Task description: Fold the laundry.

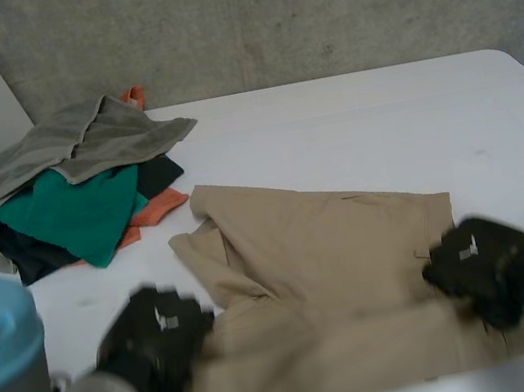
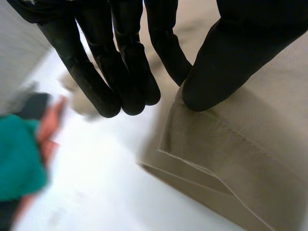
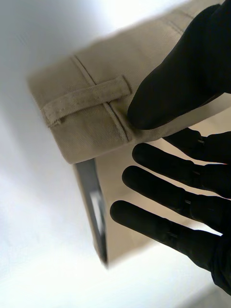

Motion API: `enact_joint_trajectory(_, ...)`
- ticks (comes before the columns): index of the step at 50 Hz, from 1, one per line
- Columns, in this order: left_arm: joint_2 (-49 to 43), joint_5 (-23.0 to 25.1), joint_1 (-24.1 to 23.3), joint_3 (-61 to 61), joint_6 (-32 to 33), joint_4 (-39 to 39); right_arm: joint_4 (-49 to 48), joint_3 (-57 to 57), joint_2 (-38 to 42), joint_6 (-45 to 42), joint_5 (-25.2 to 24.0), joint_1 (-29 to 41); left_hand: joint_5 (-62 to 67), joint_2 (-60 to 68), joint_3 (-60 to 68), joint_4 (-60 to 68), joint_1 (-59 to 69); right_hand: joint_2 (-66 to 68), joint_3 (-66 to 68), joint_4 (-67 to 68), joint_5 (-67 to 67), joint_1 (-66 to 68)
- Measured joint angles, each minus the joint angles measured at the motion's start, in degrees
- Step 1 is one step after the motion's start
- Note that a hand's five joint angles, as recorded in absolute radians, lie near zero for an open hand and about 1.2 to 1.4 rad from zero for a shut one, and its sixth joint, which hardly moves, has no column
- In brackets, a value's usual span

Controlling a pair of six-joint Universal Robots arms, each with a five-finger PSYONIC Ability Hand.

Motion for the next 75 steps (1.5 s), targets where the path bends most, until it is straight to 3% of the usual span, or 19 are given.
enact_joint_trajectory(9,-10.5,2.6,4.9,13.7,5.4,14.6,-19.6,-6.1,3.2,9.6,0.8,3.1,0.0,0.0,0.0,0.0,0.0,0.0,0.0,0.0,0.0,0.0)
enact_joint_trajectory(13,-14.3,2.7,7.0,25.2,6.0,19.5,-30.8,-12.2,4.6,12.5,4.3,5.2,0.0,0.1,0.1,0.2,0.0,0.0,0.1,0.1,0.0,0.0)
enact_joint_trajectory(18,-13.9,1.8,8.5,41.3,3.1,23.6,-45.2,-23.4,3.9,17.7,11.2,7.2,0.0,0.1,0.1,0.2,0.0,0.0,0.1,0.2,0.0,0.0)
enact_joint_trajectory(23,-9.8,1.7,9.2,49.8,-2.7,25.3,-50.1,-34.0,2.9,23.0,15.6,8.1,0.0,0.1,0.1,0.2,0.0,0.0,0.1,0.2,0.2,0.0)
enact_joint_trajectory(29,-5.9,2.4,11.0,48.1,-10.5,23.2,-40.6,-42.2,5.2,25.8,16.1,8.1,0.0,0.1,0.1,0.2,0.0,0.0,0.1,0.2,0.6,0.0)
enact_joint_trajectory(37,-5.3,3.6,12.0,37.4,-13.6,20.8,-32.0,-40.5,7.7,25.8,14.4,8.1,0.0,0.2,0.1,0.2,0.0,0.3,0.1,0.2,0.6,0.0)
enact_joint_trajectory(45,-9.5,7.0,8.7,13.5,-13.2,24.8,-30.5,-17.3,11.7,24.4,10.5,6.8,0.0,0.2,0.1,0.2,0.0,0.4,0.1,0.2,0.6,0.0)
enact_joint_trajectory(52,-14.2,6.5,5.8,3.7,-12.9,25.6,-31.3,-4.6,15.3,20.3,8.6,6.0,0.0,0.2,0.1,0.2,0.0,0.5,0.1,0.2,0.6,0.0)
enact_joint_trajectory(59,-13.1,4.0,2.1,-1.1,-12.8,17.6,-25.1,-0.1,14.8,11.9,7.5,4.4,0.0,0.2,0.1,0.2,0.0,0.5,0.6,0.2,0.6,0.0)
enact_joint_trajectory(69,-6.0,0.5,-4.6,-3.0,-13.0,-0.5,6.4,-0.8,6.5,-3.8,7.0,-0.9,0.0,0.2,0.1,0.2,0.0,0.5,0.6,0.2,0.6,0.0)
enact_joint_trajectory(74,-5.6,-0.3,-7.4,-2.3,-12.9,-7.6,13.6,-0.2,4.8,-9.5,5.2,-3.3,-0.6,-0.4,-0.5,-0.4,-0.5,0.5,0.6,0.2,0.6,0.0)
enact_joint_trajectory(75,-5.6,-0.6,-7.8,-1.9,-12.7,-8.5,13.7,-0.1,4.6,-10.2,4.7,-3.8,-8.3,-9.3,-8.2,-8.2,-9.5,0.5,0.6,0.2,0.6,0.0)
